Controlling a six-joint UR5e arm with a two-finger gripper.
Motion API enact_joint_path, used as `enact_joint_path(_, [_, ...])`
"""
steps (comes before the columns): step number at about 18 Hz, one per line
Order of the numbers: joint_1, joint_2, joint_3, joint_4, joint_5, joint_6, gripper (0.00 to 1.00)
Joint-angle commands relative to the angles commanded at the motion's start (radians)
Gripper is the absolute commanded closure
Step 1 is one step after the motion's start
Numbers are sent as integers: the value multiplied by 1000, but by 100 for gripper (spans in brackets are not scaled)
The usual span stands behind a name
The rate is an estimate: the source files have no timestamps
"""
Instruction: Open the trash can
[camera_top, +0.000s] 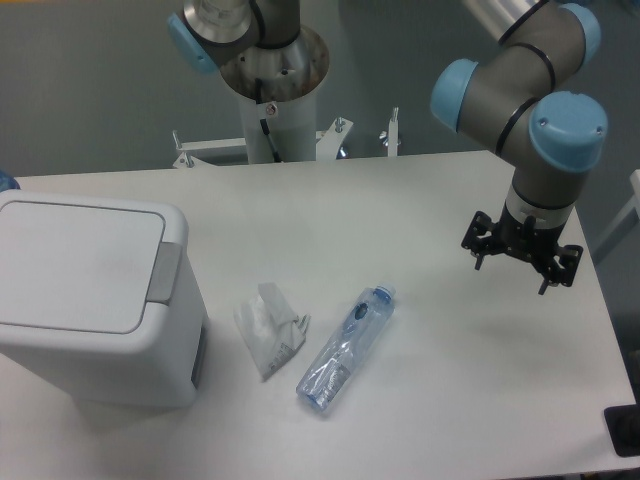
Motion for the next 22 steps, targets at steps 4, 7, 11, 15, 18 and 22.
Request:
enact_joint_path(4, [0,0,2,0,-3,2,0])
enact_joint_path(7, [0,2,2,0,-6,-2,0])
enact_joint_path(11, [-6,11,3,0,-37,-50,0])
enact_joint_path(15, [-40,18,27,-2,-44,-121,0])
enact_joint_path(18, [-81,40,34,-23,-44,-222,0])
enact_joint_path(22, [-147,86,32,-25,-61,-383,0])
